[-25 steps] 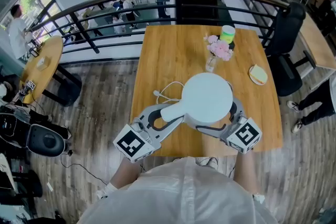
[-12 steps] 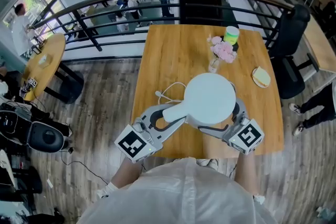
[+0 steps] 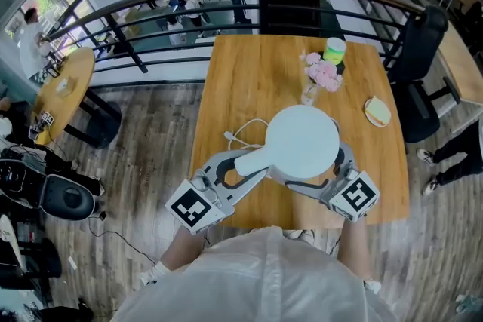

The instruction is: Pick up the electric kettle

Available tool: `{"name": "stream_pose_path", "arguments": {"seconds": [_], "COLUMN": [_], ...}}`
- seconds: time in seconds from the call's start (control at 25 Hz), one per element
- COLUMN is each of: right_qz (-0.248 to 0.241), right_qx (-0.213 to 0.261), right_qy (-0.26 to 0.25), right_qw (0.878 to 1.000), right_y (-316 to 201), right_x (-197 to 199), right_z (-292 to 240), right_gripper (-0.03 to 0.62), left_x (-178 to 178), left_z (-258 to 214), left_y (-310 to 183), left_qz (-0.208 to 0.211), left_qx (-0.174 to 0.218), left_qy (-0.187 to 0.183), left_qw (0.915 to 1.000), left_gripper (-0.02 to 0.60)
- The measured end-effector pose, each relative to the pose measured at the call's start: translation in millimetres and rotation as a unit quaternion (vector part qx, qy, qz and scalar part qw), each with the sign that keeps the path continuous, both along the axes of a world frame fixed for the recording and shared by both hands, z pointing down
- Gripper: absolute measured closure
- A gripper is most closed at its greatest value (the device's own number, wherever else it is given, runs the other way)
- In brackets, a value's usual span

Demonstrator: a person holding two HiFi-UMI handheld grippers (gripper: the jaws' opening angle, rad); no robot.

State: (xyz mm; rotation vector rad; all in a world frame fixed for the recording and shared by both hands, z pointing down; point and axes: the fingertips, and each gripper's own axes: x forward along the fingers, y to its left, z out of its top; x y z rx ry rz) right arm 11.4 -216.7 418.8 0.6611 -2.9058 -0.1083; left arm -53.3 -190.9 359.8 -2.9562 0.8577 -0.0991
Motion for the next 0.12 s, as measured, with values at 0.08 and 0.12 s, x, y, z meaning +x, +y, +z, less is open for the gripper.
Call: {"name": "stream_pose_path", "arguments": {"seconds": [0.08,0.12], "right_qz": [0.0,0.0], "right_qx": [0.0,0.0], "right_qy": [-0.001,-0.001], "right_qw": [1.0,1.0], "right_y": [-1.1,-1.7], "right_x": [0.5,0.8], "right_z": [1.4,2.1], "right_gripper": [0.02,0.02], "left_x": [0.7,1.0], "left_z": [1.2,1.9], "left_y": [-1.3,-1.9], "left_qz": [0.0,0.001], "left_qx": [0.0,0.0], "left_qy": [0.0,0.0], "left_qw": [1.0,1.0], "left_gripper": [0.461,0.462]}}
